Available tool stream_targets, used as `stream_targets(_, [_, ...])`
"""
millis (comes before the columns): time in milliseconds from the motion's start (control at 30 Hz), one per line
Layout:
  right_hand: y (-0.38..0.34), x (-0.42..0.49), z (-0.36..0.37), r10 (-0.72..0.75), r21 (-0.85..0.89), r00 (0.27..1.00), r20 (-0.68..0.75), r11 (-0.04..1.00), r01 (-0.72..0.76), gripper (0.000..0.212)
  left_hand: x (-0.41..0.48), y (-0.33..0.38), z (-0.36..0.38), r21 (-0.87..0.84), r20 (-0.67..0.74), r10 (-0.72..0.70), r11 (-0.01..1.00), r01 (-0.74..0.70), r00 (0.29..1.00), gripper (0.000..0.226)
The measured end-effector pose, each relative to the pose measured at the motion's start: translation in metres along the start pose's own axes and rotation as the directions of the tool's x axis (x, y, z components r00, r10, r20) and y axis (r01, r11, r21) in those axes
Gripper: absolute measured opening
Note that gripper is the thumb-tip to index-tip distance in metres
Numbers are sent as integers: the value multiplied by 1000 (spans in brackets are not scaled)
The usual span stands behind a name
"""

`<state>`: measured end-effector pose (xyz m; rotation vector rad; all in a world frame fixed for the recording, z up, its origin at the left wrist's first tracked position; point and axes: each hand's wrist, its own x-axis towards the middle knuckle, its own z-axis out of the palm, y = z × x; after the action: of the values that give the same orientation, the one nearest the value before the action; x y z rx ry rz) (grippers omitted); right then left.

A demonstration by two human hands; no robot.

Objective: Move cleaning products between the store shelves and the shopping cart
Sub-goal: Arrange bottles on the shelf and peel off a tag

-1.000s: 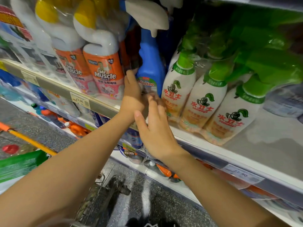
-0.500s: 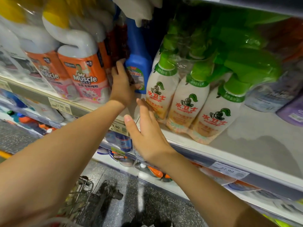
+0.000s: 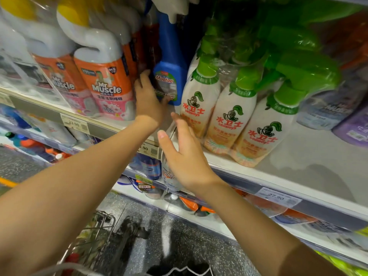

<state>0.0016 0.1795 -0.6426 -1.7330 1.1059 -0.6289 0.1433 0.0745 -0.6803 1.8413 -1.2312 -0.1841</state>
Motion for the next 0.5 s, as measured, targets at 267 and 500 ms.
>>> stream_targets(267, [-17, -5, -13, -169, 90, 937, -305, 974, 205, 26, -75, 41, -76, -445, 70, -52, 892, 78, 996, 22])
stream_targets(500, [-72, -36, -16, -276, 175, 946, -172, 936, 305, 6, -154, 68, -178, -487, 110, -154, 853, 188, 982, 16])
